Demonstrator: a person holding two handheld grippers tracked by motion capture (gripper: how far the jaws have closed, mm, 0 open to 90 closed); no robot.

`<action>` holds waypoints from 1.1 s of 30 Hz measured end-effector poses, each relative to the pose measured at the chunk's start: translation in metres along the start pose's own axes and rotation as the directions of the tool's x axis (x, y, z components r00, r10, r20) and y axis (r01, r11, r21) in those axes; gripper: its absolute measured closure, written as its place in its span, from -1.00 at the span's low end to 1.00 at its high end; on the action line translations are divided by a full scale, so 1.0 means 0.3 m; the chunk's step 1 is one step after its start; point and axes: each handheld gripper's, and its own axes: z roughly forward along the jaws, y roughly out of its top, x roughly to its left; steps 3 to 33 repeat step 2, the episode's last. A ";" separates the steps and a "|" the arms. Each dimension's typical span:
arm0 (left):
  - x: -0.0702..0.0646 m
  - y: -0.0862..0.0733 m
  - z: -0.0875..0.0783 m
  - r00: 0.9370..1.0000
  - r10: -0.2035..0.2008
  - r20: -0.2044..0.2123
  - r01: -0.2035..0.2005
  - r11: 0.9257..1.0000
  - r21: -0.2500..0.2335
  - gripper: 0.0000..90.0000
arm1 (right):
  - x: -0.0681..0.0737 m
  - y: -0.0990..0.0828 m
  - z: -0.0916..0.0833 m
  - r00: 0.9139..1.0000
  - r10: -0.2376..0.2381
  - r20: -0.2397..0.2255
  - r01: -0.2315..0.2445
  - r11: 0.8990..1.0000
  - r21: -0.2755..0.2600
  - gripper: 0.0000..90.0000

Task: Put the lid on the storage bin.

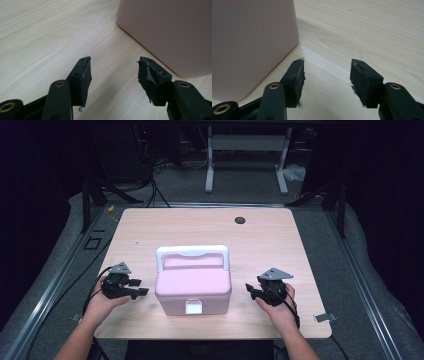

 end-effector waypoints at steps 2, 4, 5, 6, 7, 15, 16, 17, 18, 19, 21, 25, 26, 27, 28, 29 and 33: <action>0.001 -0.004 0.006 1.000 -0.001 -0.004 0.001 1.000 0.012 -0.03 | -0.004 -0.001 0.000 1.000 0.004 0.003 -0.004 1.000 0.000 -0.06; 0.001 -0.004 0.006 1.000 -0.001 -0.004 0.001 1.000 0.012 -0.03 | -0.004 -0.001 0.000 1.000 0.004 0.003 -0.004 1.000 0.000 -0.06; 0.001 -0.004 0.006 1.000 -0.001 -0.004 0.001 1.000 0.012 -0.03 | -0.004 -0.001 0.000 1.000 0.004 0.003 -0.004 1.000 0.000 -0.06; 0.001 -0.004 0.006 1.000 -0.001 -0.004 0.001 1.000 0.012 -0.03 | -0.004 -0.001 0.000 1.000 0.004 0.003 -0.004 1.000 0.000 -0.06; 0.001 -0.004 0.006 1.000 -0.001 -0.004 0.001 1.000 0.012 -0.03 | -0.004 -0.001 0.000 1.000 0.004 0.003 -0.004 1.000 0.000 -0.06; 0.001 -0.004 0.006 1.000 -0.001 -0.004 0.001 1.000 0.012 -0.03 | -0.004 -0.001 0.000 1.000 0.004 0.003 -0.004 1.000 0.000 -0.06; 0.001 -0.004 0.006 1.000 -0.001 -0.004 0.001 1.000 0.012 -0.03 | -0.004 -0.001 0.000 1.000 0.004 0.003 -0.004 1.000 0.000 -0.06; 0.001 -0.004 0.006 1.000 -0.001 -0.004 0.001 1.000 0.012 -0.03 | -0.004 -0.001 0.000 1.000 0.004 0.003 -0.004 1.000 0.000 -0.06; 0.001 -0.004 0.006 1.000 -0.001 -0.004 0.001 1.000 0.012 -0.03 | -0.004 -0.001 0.000 1.000 0.004 0.003 -0.004 1.000 0.000 -0.06; 0.001 -0.004 0.006 1.000 -0.001 -0.004 0.001 1.000 0.012 -0.03 | -0.004 -0.001 0.000 1.000 0.004 0.003 -0.004 1.000 0.000 -0.06; 0.001 -0.004 0.006 1.000 -0.001 -0.004 0.001 1.000 0.012 -0.03 | -0.004 -0.001 0.000 1.000 0.004 0.003 -0.004 1.000 0.000 -0.06; 0.001 -0.004 0.006 1.000 -0.001 -0.004 0.001 1.000 0.012 -0.03 | -0.004 -0.001 0.000 1.000 0.004 0.003 -0.004 1.000 0.000 -0.06; 0.001 -0.004 0.006 1.000 -0.001 -0.004 0.001 1.000 0.012 -0.03 | -0.004 -0.001 0.000 1.000 0.004 0.003 -0.004 1.000 0.000 -0.06; 0.001 -0.004 0.006 1.000 -0.001 -0.004 0.001 1.000 0.012 -0.03 | -0.004 -0.001 0.000 1.000 0.004 0.003 -0.004 1.000 0.000 -0.06; 0.001 -0.004 0.006 1.000 -0.001 -0.004 0.001 1.000 0.012 -0.03 | -0.004 -0.001 0.000 1.000 0.004 0.003 -0.004 1.000 0.000 -0.06; 0.001 -0.004 0.006 1.000 -0.001 -0.004 0.001 1.000 0.012 -0.03 | -0.004 -0.001 0.000 1.000 0.004 0.003 -0.004 1.000 0.000 -0.06; 0.001 -0.004 0.006 1.000 -0.001 -0.004 0.001 1.000 0.012 -0.03 | -0.004 -0.001 0.000 1.000 0.004 0.003 -0.004 1.000 0.000 -0.06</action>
